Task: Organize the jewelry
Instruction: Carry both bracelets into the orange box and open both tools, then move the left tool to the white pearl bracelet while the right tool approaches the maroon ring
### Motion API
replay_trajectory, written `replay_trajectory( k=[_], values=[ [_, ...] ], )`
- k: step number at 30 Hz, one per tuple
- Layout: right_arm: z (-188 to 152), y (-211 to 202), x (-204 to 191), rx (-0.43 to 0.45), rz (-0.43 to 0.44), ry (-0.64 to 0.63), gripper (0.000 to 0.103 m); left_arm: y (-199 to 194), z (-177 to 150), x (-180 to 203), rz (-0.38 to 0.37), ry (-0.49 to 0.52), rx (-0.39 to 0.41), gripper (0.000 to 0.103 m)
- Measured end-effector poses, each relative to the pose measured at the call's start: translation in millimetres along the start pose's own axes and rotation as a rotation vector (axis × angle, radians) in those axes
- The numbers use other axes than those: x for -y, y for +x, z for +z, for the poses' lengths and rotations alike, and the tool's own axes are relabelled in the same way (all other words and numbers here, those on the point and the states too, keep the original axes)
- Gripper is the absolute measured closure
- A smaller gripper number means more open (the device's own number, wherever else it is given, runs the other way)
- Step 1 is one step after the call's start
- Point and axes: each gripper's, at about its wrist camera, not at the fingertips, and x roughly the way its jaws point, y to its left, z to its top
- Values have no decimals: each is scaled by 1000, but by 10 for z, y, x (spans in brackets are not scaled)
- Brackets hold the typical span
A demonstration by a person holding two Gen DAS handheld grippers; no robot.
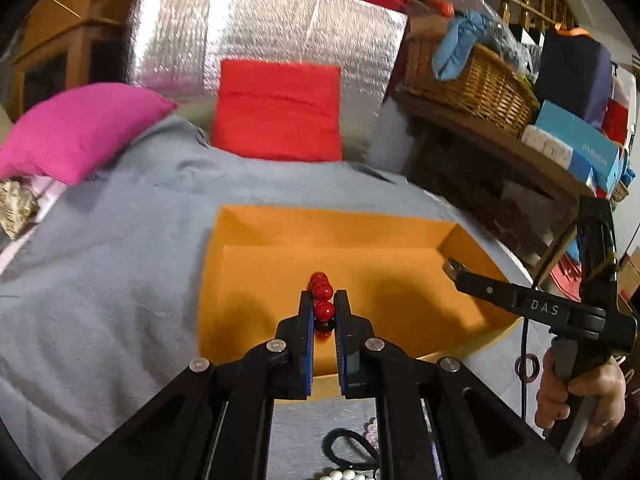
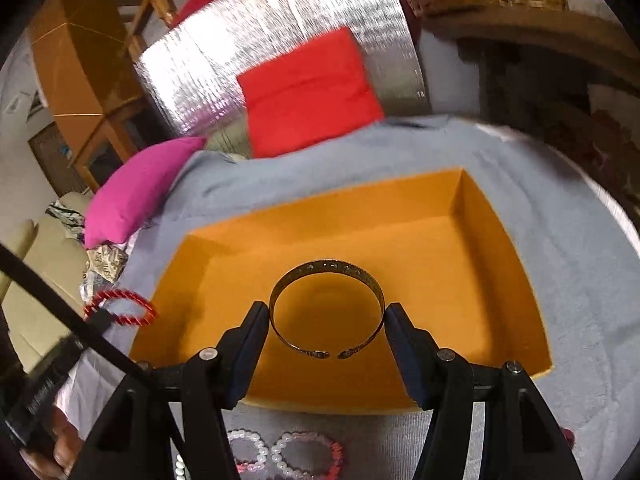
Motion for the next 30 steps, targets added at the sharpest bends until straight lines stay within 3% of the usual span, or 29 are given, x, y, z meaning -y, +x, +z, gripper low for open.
replay_trajectory(
  k=[6, 12, 13, 15, 16, 22, 30],
  values=[
    [-14, 191, 8, -30, -16, -15, 40, 190, -34, 71, -36, 11, -48, 93],
    [-4, 287, 39, -44, -48, -9, 38, 410, -83, 160, 43, 50, -110, 90],
    [5, 287, 71, -42, -51, 4, 31, 425, -79, 165, 44, 51, -117, 88],
    [29, 278, 115, -39, -56, 18, 25, 413, -77, 151, 60, 41, -120, 64],
    [43, 253, 139, -30, -59, 25, 25, 376, -73, 143, 73, 37, -104, 60],
    [58, -115, 302, 45, -49, 54, 25, 87, -38, 57, 111, 13, -39, 56],
    [-95, -811, 649, 137, -65, 119, 25, -352, -222, -15, 187, 8, -14, 54]
  ],
)
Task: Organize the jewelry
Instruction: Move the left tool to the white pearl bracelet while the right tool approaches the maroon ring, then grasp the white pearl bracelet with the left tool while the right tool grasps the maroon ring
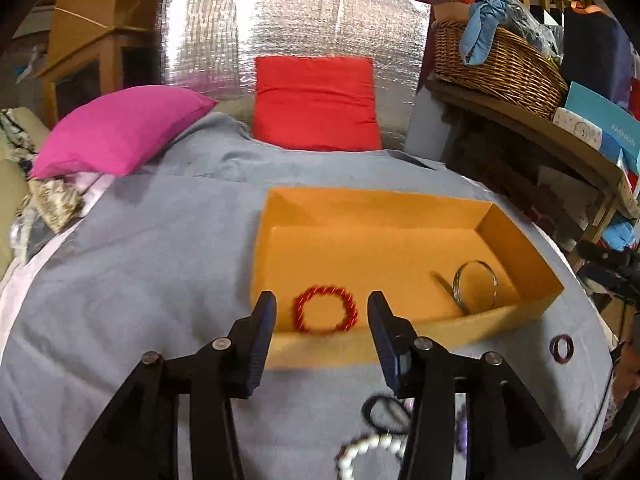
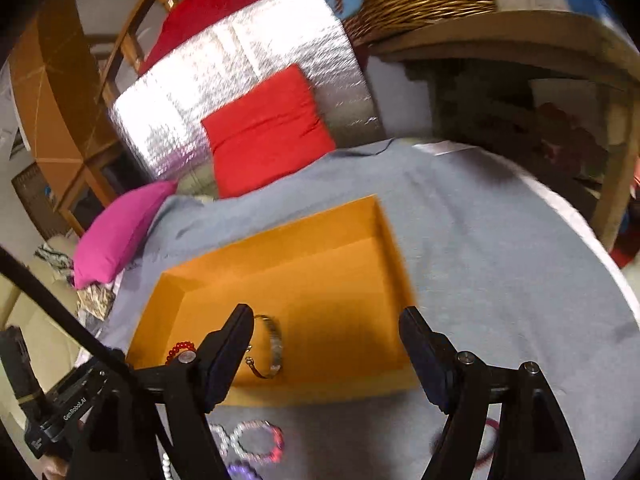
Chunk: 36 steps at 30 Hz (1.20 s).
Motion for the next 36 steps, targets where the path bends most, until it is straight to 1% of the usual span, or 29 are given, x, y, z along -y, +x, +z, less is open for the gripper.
replay_trajectory(
  k=[6, 9, 11, 14, 16, 20, 24, 28, 31, 34, 36],
  values=[
    [-113, -461, 260, 44, -41, 19, 25, -316, -262, -56, 16, 8, -19, 52],
    [-229, -665, 425, 53, -49, 64, 25, -409, -388, -25, 21, 31, -34, 51],
    [-319, -762, 547, 38, -55, 106, 25, -444, -492, -20, 16, 32, -54, 50],
    [-397, -824, 673, 17, -70, 138, 25, -414, -640, 1, 2, 37, -120, 49],
    [-405, -818, 719, 6, -73, 149, 25, -335, -728, 32, 5, 54, -168, 49],
    [-416, -719, 758, -39, -84, 149, 25, -215, -800, 120, 2, 123, -212, 49],
    [-414, -573, 796, -105, -78, 161, 25, -130, -839, 129, -26, 153, -258, 49],
    [-430, -505, 845, -139, -72, 161, 25, -85, -868, 140, -59, 163, -285, 49],
    [-453, -455, 939, -167, -65, 190, 25, -68, -884, 160, -80, 177, -294, 49],
    [-481, -367, 988, -201, -66, 208, 25, -41, -912, 172, -86, 182, -306, 49],
    [-497, -293, 962, -222, -71, 190, 25, -11, -929, 160, -82, 179, -318, 49]
  ],
)
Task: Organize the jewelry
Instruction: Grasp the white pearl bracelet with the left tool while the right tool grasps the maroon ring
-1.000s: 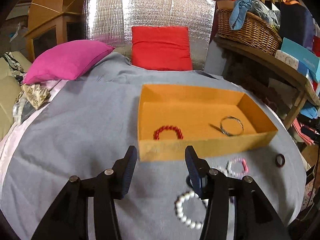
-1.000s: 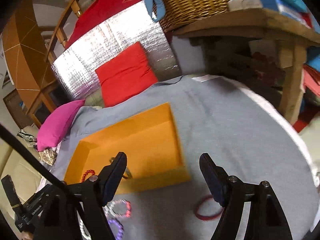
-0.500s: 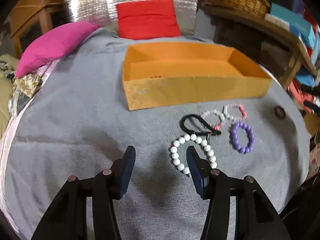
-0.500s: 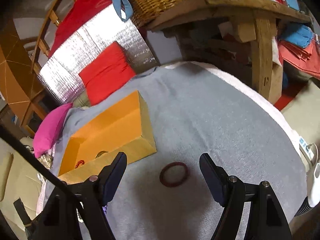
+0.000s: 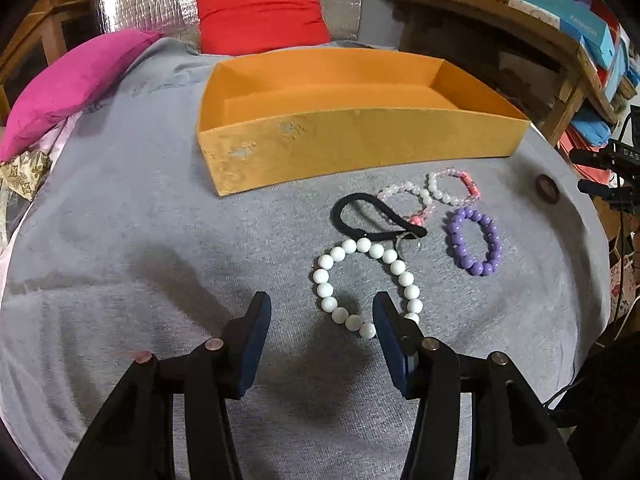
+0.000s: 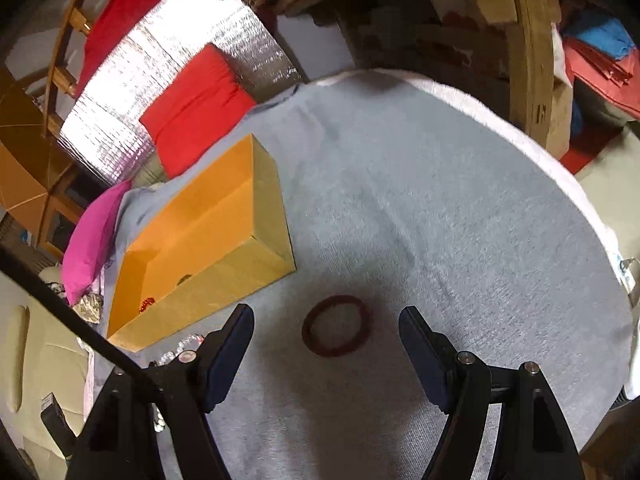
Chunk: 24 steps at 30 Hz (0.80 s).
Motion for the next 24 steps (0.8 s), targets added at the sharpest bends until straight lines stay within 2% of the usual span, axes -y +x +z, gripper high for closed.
replay_trajectory(
  k=[2, 4, 5, 8, 9, 10, 12, 20, 24],
  values=[
    [-5, 77, -37, -13, -25, -17, 32, 21, -1, -26, -4, -11, -6, 49],
    [-5, 195, -66, -41, -55, -32, 47, 18, 3, -60, -20, -25, -3, 49],
    [-11, 251, -68, -51, -75, -40, 48, 18, 5, -67, -24, -27, -2, 49],
    [-26, 443, -69, -83, -184, -77, 61, 27, 5, -95, -51, -33, -8, 49],
    [-42, 501, -73, -94, -223, -94, 72, 29, 1, -102, -60, -35, -9, 50],
    [-57, 508, -113, -69, -272, -133, 82, 32, 0, -105, -65, -34, -9, 50],
    [-73, 498, -173, -54, -293, -173, 93, 34, -1, -101, -71, -29, -7, 56],
    [-109, 293, -368, 4, -148, -143, 95, 147, 45, -106, -84, -51, -28, 61],
    [-173, 302, -537, -9, -57, -138, 95, 231, 93, -104, -76, -63, -36, 80]
  ],
)
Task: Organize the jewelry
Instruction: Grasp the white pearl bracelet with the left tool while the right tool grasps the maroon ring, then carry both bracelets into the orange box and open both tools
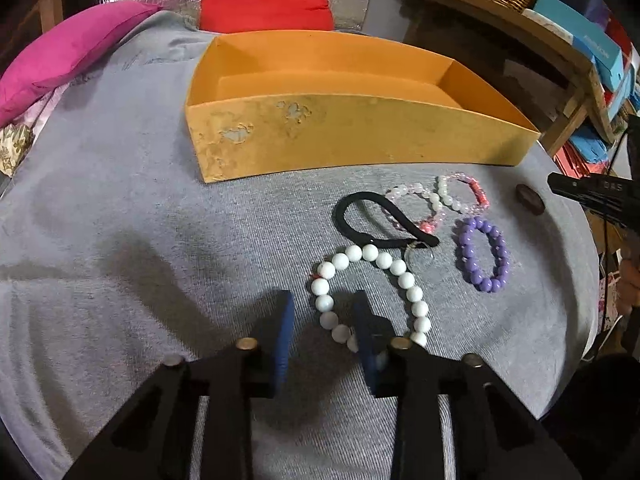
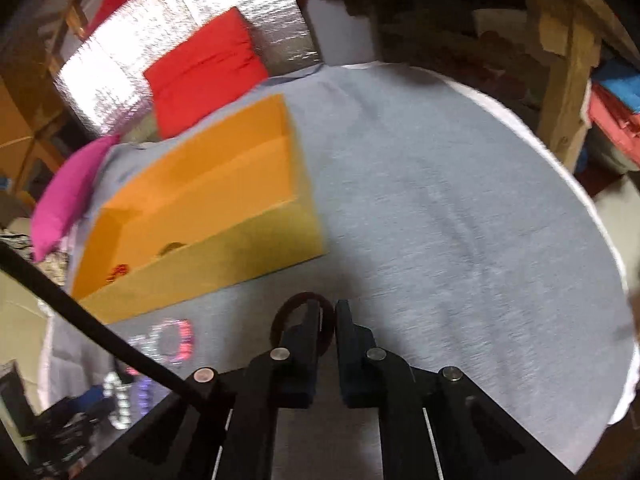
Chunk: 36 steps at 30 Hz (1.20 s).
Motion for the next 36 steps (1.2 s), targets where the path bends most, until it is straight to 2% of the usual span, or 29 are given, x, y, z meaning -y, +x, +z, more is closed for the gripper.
replay_trajectory(
  k=[2, 4, 7, 12, 16, 24, 26, 28, 33, 36],
  values=[
    [-13, -4, -70, 2, 18, -8, 95, 15, 18, 27, 3, 17, 5, 90],
    [-23, -10, -117, 4, 34, -15, 95, 23, 23, 51, 2, 24, 5, 94],
    [-26, -4, -137, -8, 50, -16, 95, 26, 30, 89, 7, 41, 11, 94],
    [63, -50, 57, -13, 59, 31, 92, -35, 27, 96, 6, 34, 27, 94],
    [75, 38, 118, -55, 34, 51, 78, -115, 2, 49, 8, 21, 39, 94],
    [41, 372, -89, -120, -58, -64, 76, -179, -25, -76, 15, 12, 51, 94],
    [7, 410, -168, -101, -104, -130, 78, -186, -37, -111, 24, 8, 53, 94],
    [-19, 397, -242, -78, -141, -178, 97, -183, -48, -149, 43, 8, 51, 94],
    [6, 205, -320, 13, -112, -187, 97, -104, -57, -204, 80, 3, 14, 93],
    [46, 103, -319, 47, -56, -162, 97, -85, -65, -225, 84, 10, 8, 93]
  ],
)
